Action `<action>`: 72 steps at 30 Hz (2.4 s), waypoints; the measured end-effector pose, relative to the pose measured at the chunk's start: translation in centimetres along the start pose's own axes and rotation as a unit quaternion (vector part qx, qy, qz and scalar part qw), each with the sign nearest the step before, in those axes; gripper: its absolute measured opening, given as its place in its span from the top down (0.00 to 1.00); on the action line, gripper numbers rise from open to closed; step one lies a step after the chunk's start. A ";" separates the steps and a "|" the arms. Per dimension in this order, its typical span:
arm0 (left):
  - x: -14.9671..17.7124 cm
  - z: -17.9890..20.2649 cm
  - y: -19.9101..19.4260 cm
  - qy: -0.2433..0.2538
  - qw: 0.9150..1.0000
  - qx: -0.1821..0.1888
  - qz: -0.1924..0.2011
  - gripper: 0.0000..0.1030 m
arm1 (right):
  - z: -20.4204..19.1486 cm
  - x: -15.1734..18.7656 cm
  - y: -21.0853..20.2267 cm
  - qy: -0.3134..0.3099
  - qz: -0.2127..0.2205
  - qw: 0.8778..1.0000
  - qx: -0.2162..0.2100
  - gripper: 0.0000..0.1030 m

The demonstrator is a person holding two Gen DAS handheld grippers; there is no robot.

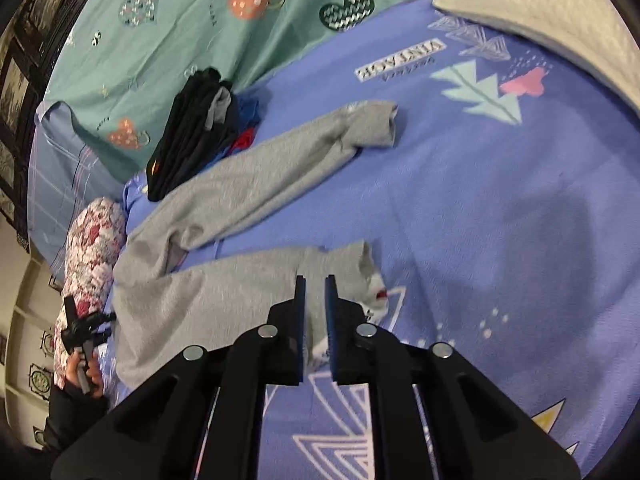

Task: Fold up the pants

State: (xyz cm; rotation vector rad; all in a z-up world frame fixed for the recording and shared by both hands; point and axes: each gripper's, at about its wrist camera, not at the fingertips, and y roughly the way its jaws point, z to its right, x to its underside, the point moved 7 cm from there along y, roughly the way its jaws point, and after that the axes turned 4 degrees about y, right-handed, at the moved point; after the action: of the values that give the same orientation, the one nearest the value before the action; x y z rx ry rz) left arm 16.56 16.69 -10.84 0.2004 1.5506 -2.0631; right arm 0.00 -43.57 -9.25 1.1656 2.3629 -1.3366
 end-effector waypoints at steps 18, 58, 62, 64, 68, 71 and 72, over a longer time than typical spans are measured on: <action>-0.7 1.6 -3.0 -0.020 0.996 0.050 0.071 0.91 | -2.7 1.7 5.0 0.031 -0.037 0.998 -0.029 0.89; 4.7 9.9 -6.7 0.045 0.994 0.078 0.068 0.31 | 0.1 -9.6 6.8 0.092 -0.016 0.995 0.030 0.32; 4.6 9.6 -2.6 0.032 0.996 0.081 0.033 0.31 | -0.2 -11.9 11.8 0.097 -0.014 0.994 0.054 0.32; 4.4 8.6 -1.4 0.017 0.996 0.079 0.024 0.31 | -0.1 -12.5 13.6 0.102 -0.021 0.993 0.064 0.32; 4.3 7.1 0.1 -0.003 0.997 0.081 0.012 0.31 | -0.4 -12.6 16.0 0.075 -0.047 0.993 0.075 0.84; 4.3 7.2 0.4 0.004 0.997 0.078 0.014 0.31 | -1.9 -14.8 13.7 0.016 -0.008 0.996 0.092 0.86; 4.4 7.3 0.4 0.008 0.997 0.075 0.014 0.30 | -1.9 -15.9 12.8 0.011 0.006 0.995 0.097 0.86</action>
State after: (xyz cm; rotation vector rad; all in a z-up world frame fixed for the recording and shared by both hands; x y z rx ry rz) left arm 14.55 8.41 -10.64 0.2945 1.3938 -2.1616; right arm 20.20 -47.06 -8.43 1.2492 2.2777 -1.5875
